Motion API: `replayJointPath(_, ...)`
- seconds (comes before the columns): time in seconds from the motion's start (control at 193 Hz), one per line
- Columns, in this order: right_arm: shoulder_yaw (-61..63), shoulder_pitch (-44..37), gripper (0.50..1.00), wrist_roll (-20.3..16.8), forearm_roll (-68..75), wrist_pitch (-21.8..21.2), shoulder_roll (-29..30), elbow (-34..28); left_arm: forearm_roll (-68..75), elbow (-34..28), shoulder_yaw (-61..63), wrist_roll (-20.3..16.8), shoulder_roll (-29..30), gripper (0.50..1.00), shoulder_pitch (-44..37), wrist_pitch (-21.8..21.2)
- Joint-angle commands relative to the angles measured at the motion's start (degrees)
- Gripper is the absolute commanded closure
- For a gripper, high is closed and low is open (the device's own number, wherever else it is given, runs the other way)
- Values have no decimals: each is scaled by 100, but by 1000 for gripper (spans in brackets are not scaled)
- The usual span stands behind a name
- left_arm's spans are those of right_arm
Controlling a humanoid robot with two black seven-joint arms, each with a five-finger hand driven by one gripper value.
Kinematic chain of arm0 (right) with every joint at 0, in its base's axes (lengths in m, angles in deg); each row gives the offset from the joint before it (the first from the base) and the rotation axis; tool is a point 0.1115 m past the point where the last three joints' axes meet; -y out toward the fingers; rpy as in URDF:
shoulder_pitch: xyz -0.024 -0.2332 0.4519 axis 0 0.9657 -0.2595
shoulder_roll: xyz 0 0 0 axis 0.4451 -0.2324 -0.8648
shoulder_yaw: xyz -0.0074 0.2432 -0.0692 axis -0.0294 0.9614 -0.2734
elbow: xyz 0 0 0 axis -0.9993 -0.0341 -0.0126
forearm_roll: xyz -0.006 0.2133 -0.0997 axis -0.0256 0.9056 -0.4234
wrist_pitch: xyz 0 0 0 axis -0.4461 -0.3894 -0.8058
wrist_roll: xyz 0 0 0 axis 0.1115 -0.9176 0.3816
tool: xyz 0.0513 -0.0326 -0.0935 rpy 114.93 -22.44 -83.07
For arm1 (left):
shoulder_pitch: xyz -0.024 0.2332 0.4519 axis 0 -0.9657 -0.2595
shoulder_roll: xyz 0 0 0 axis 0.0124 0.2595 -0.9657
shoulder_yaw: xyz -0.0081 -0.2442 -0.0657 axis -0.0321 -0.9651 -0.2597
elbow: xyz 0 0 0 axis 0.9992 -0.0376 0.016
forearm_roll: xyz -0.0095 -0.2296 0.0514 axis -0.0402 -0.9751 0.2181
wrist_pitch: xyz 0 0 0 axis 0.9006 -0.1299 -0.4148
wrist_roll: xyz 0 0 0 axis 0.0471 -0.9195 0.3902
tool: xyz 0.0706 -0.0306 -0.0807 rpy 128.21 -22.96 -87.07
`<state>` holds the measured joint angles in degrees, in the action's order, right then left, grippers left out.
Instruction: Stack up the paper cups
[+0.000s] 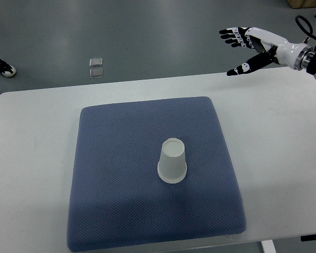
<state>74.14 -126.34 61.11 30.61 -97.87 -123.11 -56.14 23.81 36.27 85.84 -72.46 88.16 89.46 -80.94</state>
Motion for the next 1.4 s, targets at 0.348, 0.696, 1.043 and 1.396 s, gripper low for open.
replayJointPath(0.348,216,669,585,-23,3228,117,361,292,0,0,0,0,0,500,0,0)
replayJointPath(0.696,1279,1539,585,-40,4370,601,1003,354,0,0,0,0,0,500,0,0)
replayJointPath(1.043,1710,1742,583,21,4371,645,1565,310,0,0,0,0,0,500,0,0)
replayJointPath(1.396,1728,1742,585,162,4318,882,1794,310,0,0,0,0,0,500,0,0)
